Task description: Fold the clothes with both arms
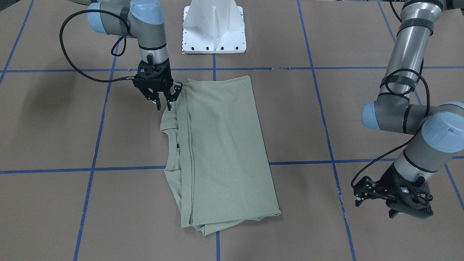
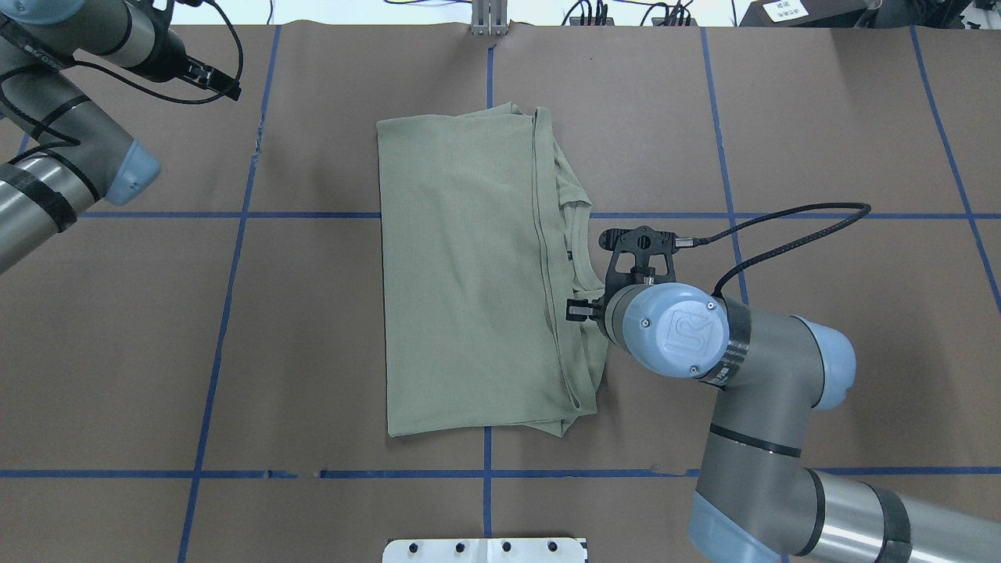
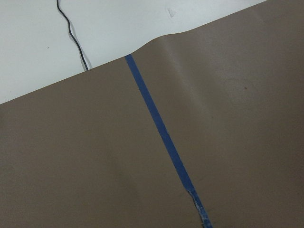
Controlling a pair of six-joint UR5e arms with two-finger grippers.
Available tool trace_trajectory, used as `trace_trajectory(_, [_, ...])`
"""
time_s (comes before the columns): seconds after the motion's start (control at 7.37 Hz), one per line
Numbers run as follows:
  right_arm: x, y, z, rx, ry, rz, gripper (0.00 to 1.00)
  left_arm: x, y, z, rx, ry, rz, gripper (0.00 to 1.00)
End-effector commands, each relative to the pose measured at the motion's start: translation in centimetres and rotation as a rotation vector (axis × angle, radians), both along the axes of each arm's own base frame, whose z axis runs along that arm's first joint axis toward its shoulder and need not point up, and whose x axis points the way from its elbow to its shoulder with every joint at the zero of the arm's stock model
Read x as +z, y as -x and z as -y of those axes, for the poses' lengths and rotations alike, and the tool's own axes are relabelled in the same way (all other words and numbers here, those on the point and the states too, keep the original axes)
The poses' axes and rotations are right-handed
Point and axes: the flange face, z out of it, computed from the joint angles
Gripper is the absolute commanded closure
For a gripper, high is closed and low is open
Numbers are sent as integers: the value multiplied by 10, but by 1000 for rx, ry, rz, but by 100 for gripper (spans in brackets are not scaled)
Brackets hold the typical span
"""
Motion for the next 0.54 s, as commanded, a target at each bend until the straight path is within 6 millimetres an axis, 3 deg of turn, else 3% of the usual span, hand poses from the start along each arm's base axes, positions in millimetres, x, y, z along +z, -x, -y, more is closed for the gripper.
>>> trace_trajectory(0.0, [-37,6,41,-70,28,-31,0,-1,0,0,2,-1,-1,0])
trace_trajectory(0.14, [-72,41,60,-75,48,-58,0,0,0,0,2,1,0,0])
trace_trajectory(0.27, [-76,79,78,-106,57,-120,0,0,0,0,2,1,0,0])
trace_trajectory(0.41, [-61,96,84,-165,62,-185,0,0,0,0,1,2,-1,0])
